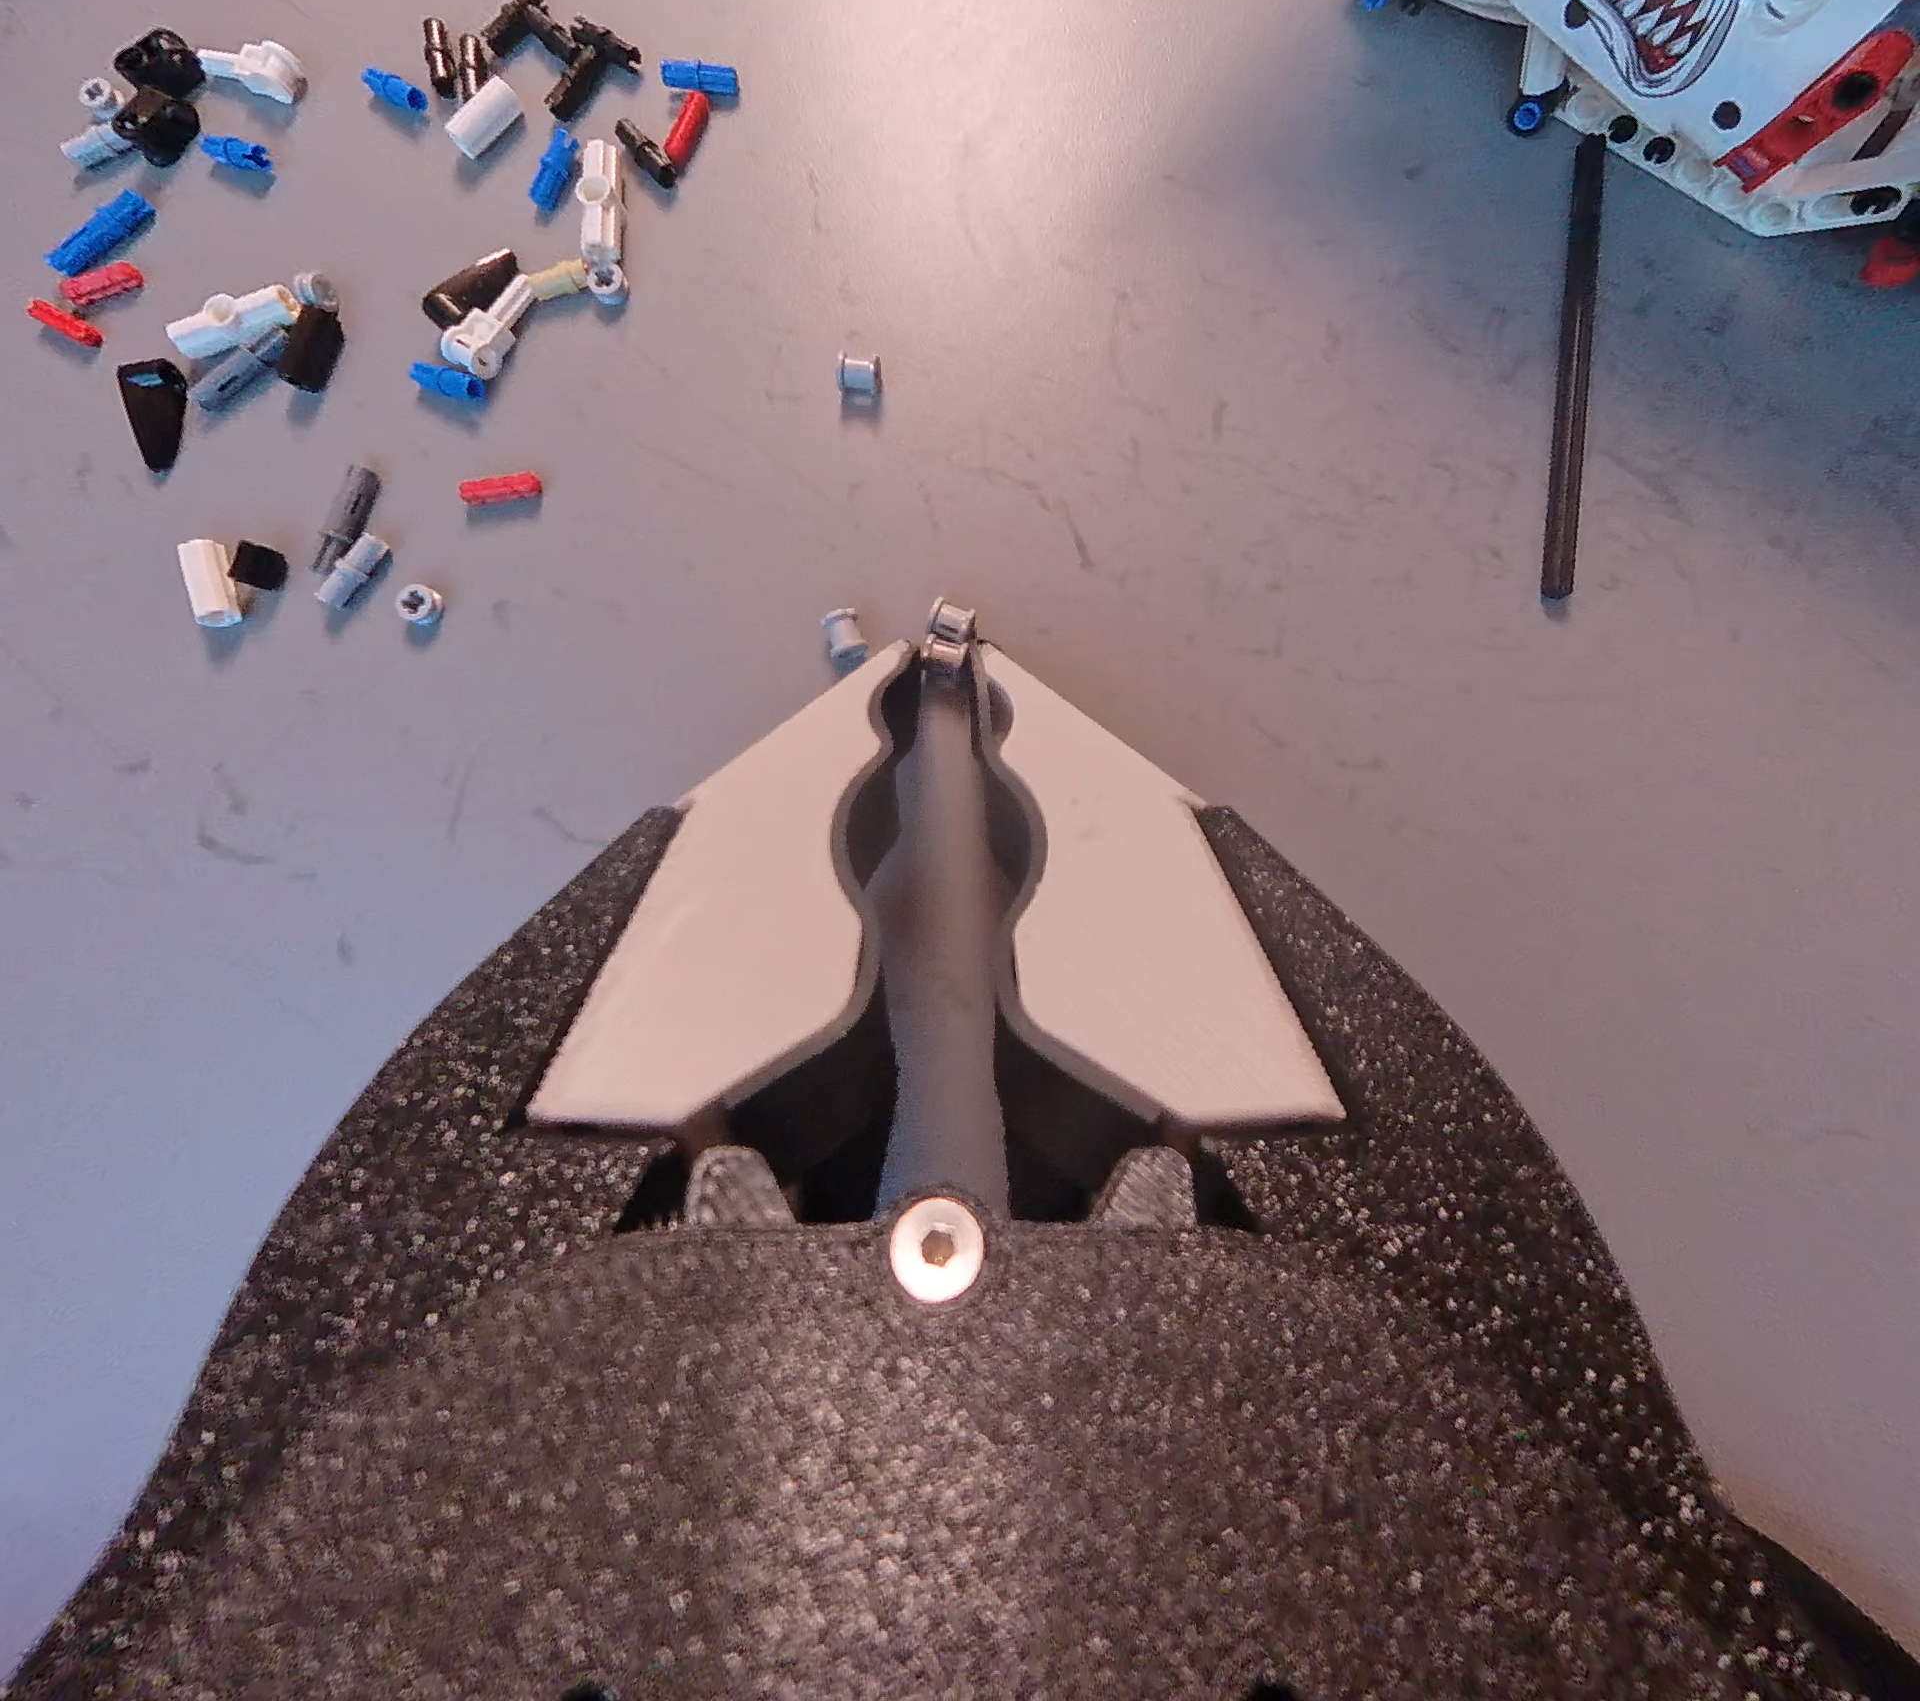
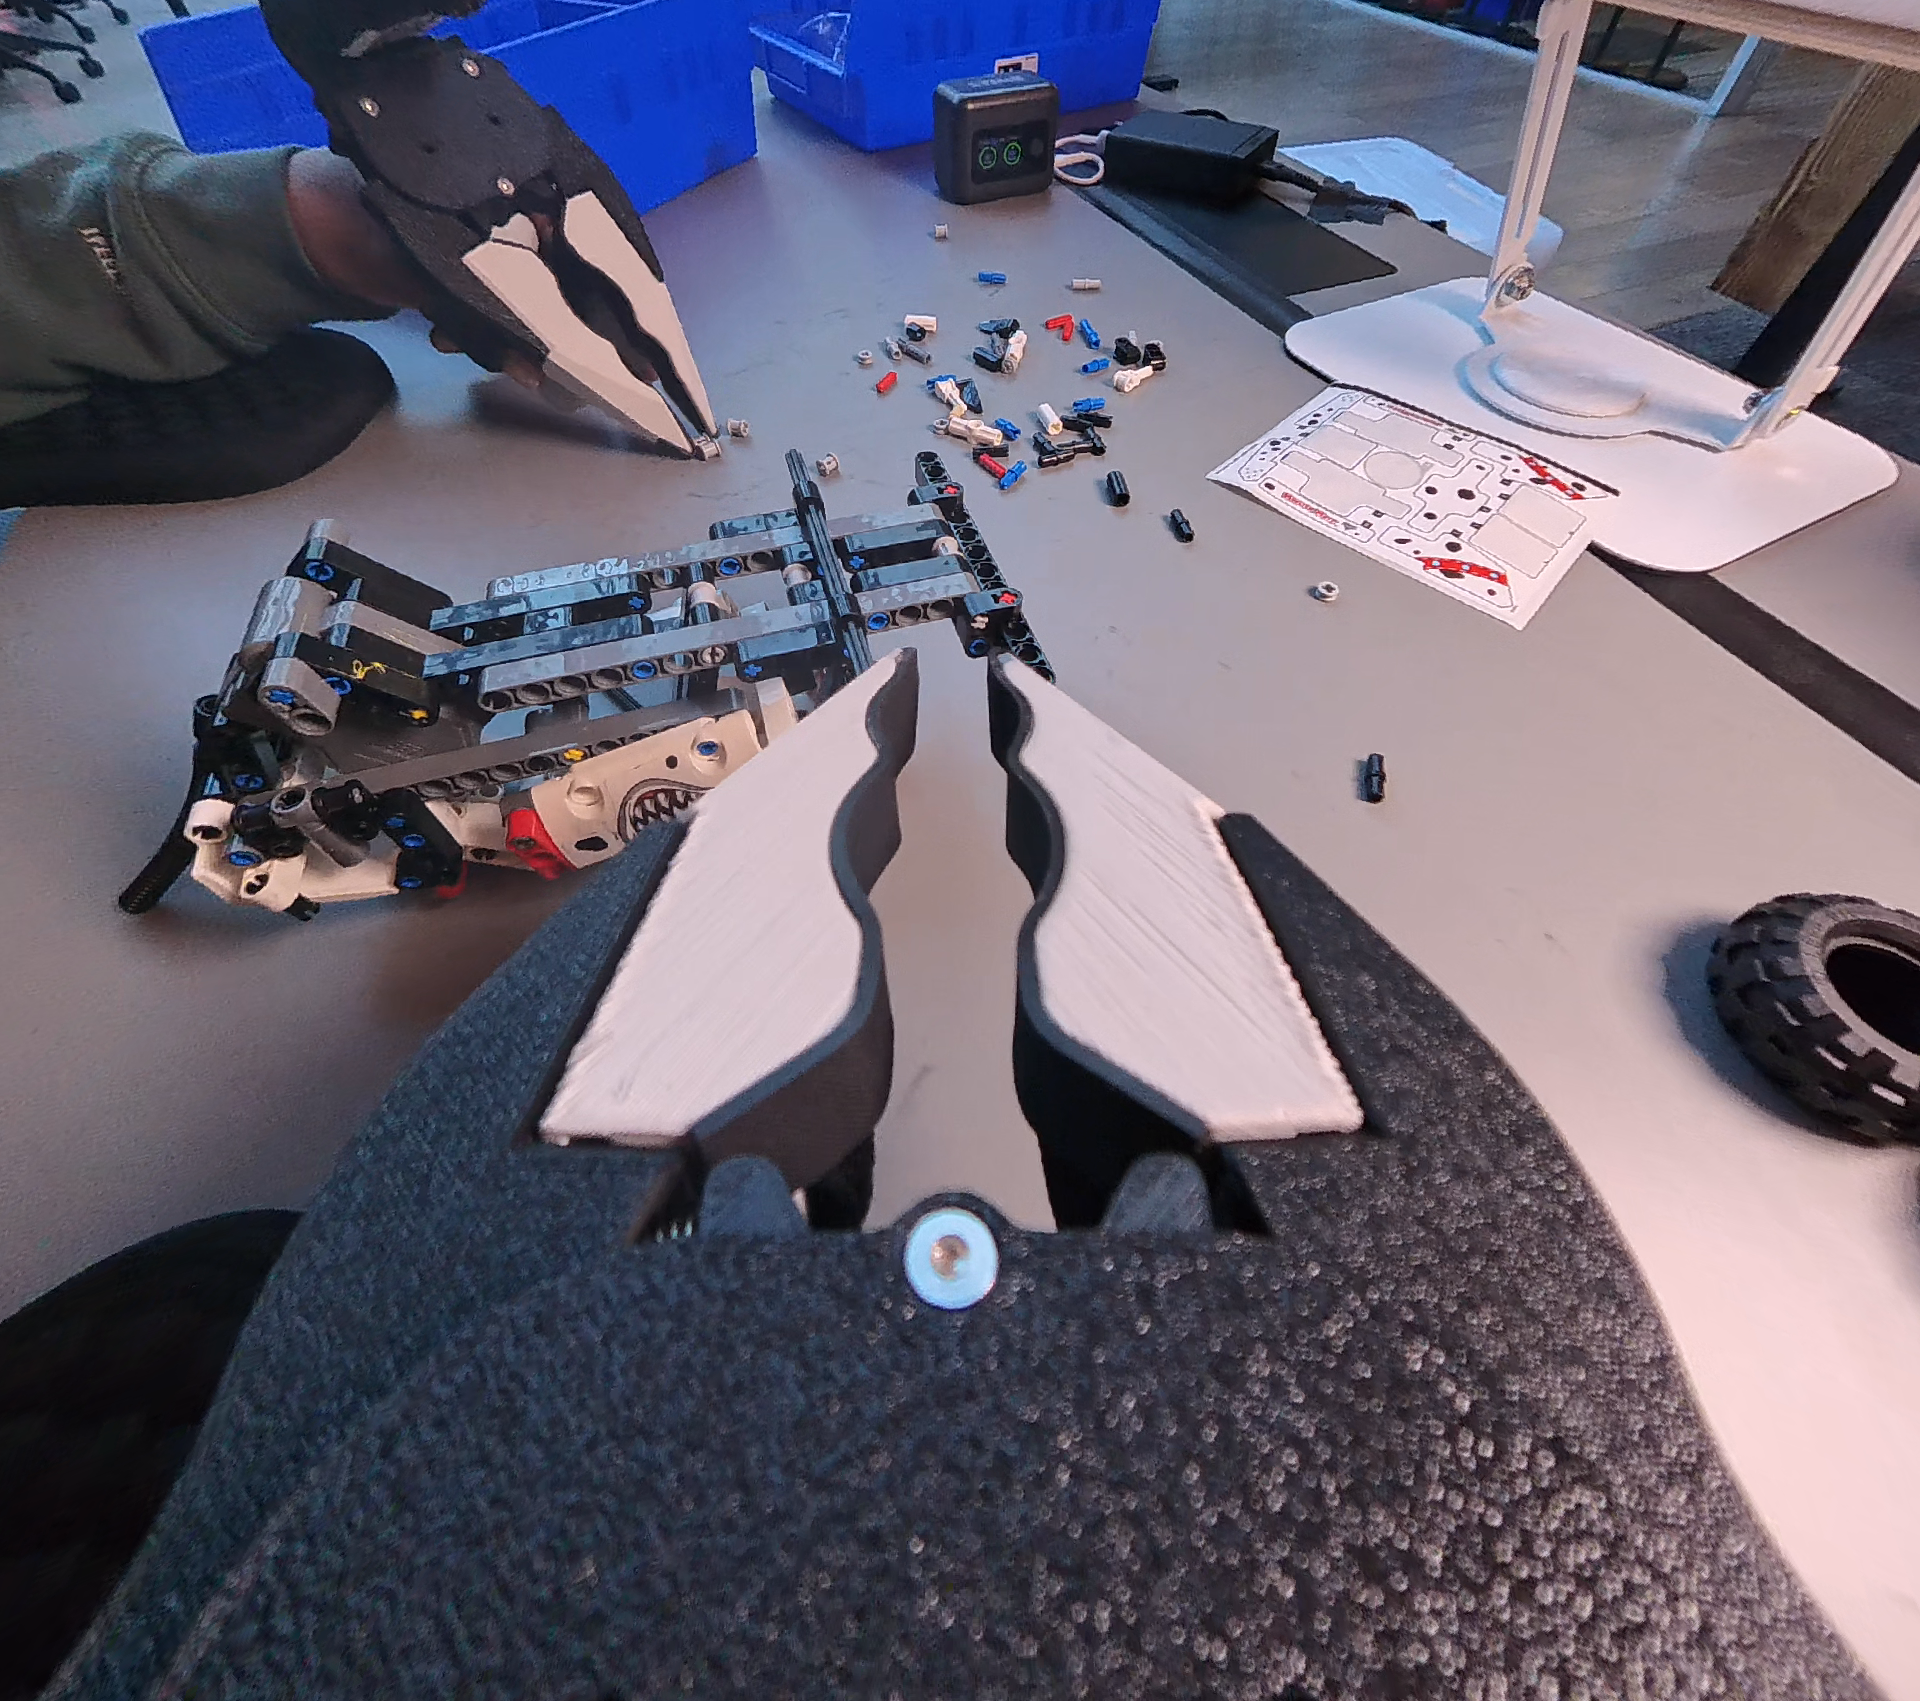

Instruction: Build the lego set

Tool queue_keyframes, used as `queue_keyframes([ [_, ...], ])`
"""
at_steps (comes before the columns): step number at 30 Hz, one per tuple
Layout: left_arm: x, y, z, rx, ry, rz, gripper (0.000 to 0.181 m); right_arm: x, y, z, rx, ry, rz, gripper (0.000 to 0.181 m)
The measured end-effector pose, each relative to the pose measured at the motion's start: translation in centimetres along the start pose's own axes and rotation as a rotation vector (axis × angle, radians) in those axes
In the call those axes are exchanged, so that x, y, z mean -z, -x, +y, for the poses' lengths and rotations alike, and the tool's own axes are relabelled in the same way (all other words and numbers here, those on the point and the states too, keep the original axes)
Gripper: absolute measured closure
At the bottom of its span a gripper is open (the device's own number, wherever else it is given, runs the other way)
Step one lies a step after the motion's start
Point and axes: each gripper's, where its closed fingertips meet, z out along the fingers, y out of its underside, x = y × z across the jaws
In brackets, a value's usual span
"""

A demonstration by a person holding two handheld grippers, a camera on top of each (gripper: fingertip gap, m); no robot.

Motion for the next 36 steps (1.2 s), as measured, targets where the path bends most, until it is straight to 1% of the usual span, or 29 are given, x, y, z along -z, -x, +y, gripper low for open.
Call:
queue_keyframes([
  [5, 0.2, 0.0, 0.2, 0.014, 0.000, 0.007, 0.174, -0.2, 0.1, 0.2, 0.004, 0.006, -0.001, 0.169],
  [12, 0.8, -0.2, 0.3, 0.056, -0.034, 0.040, 0.174, -0.4, -0.2, 0.3, 0.003, 0.001, 0.015, 0.169],
  [16, 1.3, -1.5, -0.5, 0.035, -0.086, 0.110, 0.174, -0.4, -0.3, 0.2, 0.002, -0.007, 0.024, 0.169],
  [20, 1.7, -3.2, -2.1, 0.052, -0.181, 0.208, 0.173, -0.4, -0.4, -0.2, 0.009, -0.026, 0.035, 0.169],
  [24, 1.6, -3.9, -3.3, 0.061, -0.247, 0.230, 0.173, -0.5, -0.7, -0.6, 0.035, -0.047, 0.076, 0.169],
  [27, 2.1, -4.4, -5.0, 0.099, -0.326, 0.264, 0.173, -0.5, -1.0, -1.6, 0.057, -0.091, 0.115, 0.169],
  [30, 3.1, -4.7, -7.3, 0.178, -0.443, 0.322, 0.173, -0.6, -0.5, -2.9, 0.126, -0.130, 0.152, 0.168],
  [33, 4.1, -5.3, -10.3, 0.292, -0.548, 0.445, 0.173, -1.4, 0.9, -4.0, 0.246, -0.130, 0.176, 0.166],
  [36, 4.5, -6.4, -13.4, 0.388, -0.592, 0.596, 0.174, -2.5, 3.4, -5.2, 0.384, -0.138, 0.171, 0.164],
])
